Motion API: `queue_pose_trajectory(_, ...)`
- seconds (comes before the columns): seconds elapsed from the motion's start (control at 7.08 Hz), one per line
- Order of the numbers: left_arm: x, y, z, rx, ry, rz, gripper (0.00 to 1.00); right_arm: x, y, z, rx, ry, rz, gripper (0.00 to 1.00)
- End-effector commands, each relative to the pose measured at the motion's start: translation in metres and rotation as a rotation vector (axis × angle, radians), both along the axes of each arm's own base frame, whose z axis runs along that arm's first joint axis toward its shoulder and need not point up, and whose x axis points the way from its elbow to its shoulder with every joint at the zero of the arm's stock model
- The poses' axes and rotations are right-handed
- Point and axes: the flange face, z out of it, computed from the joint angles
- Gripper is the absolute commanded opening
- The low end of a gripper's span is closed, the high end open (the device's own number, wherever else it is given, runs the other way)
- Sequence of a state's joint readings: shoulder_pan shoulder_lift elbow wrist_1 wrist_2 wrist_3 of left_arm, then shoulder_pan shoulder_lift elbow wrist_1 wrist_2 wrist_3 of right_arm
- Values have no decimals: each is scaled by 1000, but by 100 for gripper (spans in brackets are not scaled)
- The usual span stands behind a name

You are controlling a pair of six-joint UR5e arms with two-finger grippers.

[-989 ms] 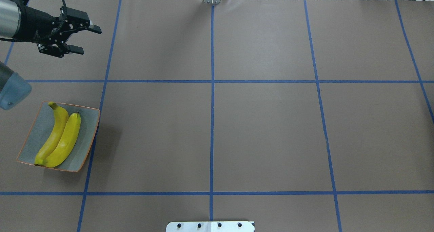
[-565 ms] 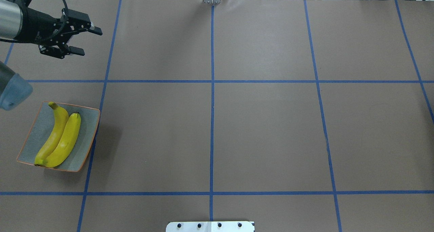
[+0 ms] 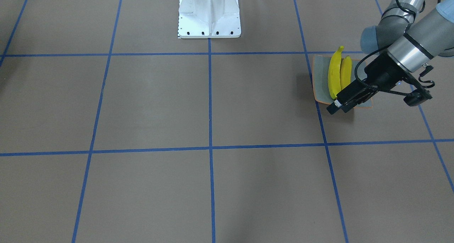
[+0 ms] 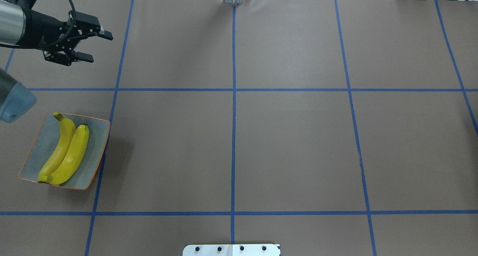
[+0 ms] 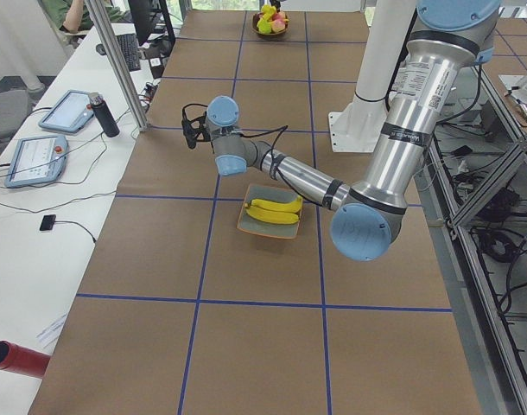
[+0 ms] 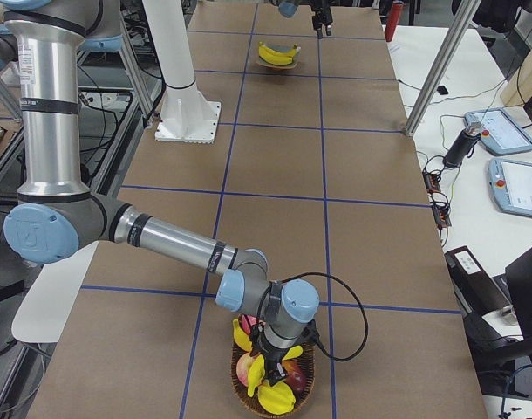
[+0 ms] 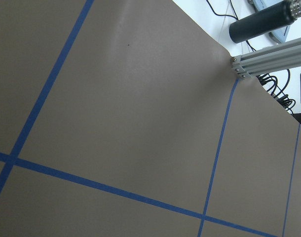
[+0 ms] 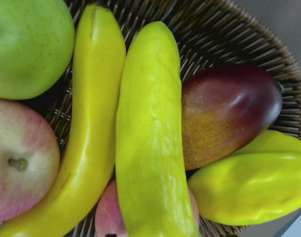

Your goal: Transfer all bananas from basket to plate

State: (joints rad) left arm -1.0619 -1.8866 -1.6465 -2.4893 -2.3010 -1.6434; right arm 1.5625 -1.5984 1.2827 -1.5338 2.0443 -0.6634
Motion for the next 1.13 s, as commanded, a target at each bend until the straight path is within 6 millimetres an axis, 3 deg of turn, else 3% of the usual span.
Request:
queue_pose_trajectory(0.0, 0, 1, 0, 2, 1, 0, 100, -4, -1, 0, 4, 1, -14, 4)
queue_pose_trajectory(0.28, 0, 1, 0, 0, 1, 2, 100, -4, -6, -5, 15, 4, -12, 0)
queue_pose_trajectory(0.71, -1, 2, 5, -6, -2, 2, 100, -4, -25, -37, 83, -4, -5, 0)
queue_pose_trajectory(0.99, 0, 2, 10, -12, -6, 3, 100, 12, -42, -55, 116, -14, 35, 0)
